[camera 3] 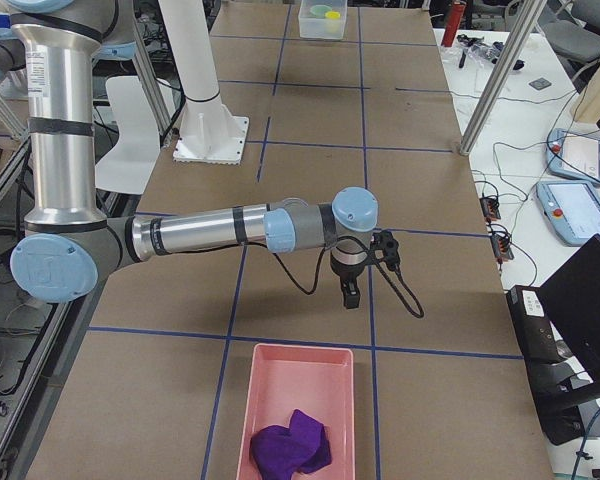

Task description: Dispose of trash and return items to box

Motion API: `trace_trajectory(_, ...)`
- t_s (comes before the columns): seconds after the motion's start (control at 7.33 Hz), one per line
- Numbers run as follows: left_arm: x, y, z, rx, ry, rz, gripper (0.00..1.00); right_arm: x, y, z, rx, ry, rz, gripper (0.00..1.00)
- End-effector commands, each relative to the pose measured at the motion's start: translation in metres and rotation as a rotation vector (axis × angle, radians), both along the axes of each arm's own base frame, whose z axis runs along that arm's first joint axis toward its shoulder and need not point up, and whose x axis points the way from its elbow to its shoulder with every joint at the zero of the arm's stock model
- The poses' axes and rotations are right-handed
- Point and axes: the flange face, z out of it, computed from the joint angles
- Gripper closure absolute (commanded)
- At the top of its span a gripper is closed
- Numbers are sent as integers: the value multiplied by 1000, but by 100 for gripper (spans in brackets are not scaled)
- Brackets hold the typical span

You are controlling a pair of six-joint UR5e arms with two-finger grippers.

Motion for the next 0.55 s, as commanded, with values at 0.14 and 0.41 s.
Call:
trace_trajectory(0.14,-3,7,23,-48,8,-7,0,6,8,11,-19,9,19,0)
trace_trajectory(0.41,6,6,24,-48,6,12,0,6,17,39,-77,14,18,0)
